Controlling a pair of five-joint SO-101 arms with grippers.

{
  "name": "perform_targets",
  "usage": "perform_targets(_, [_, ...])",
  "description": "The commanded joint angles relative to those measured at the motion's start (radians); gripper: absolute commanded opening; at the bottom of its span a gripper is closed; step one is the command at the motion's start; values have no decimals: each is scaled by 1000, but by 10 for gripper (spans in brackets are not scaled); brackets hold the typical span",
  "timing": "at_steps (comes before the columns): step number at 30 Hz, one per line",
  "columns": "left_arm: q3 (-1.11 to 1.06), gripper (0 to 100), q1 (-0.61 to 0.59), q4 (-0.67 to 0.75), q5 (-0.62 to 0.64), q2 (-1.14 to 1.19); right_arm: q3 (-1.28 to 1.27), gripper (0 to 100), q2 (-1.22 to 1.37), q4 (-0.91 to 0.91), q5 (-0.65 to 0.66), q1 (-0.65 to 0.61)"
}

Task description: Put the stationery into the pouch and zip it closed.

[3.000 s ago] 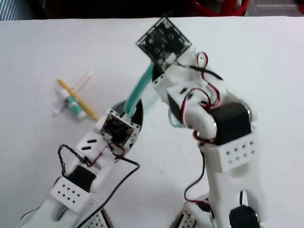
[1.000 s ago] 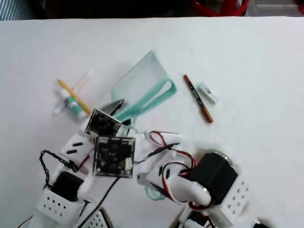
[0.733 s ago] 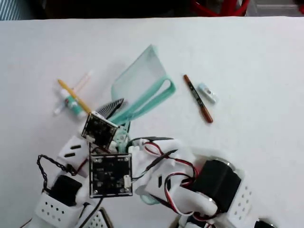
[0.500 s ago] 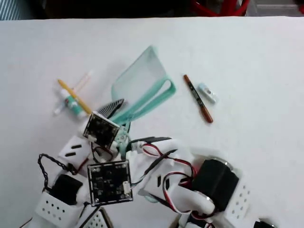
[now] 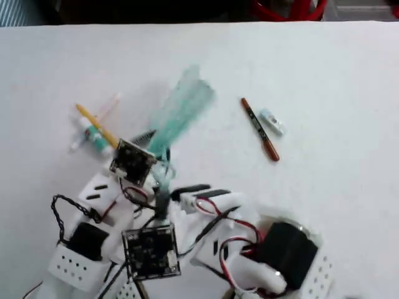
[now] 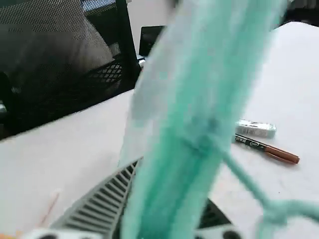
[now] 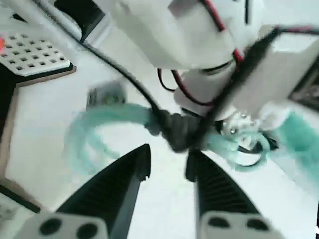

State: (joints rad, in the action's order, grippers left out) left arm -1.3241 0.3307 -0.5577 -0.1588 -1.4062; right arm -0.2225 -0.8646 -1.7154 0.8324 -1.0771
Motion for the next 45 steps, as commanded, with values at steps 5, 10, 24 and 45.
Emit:
perform_targets(5, [38,23,18,8,18,-16,150,275,-116,5,23,222])
perform_targets(10, [21,23,108,-8,17,-16,230,150,-84,211,-68,398])
perform_targets(24, [164,23,220,-281,-40,-18,431,302,173,277,-609,633])
perform_targets(45, [448,24,145,-299,23,530,796,207,1023,79,-565,1059])
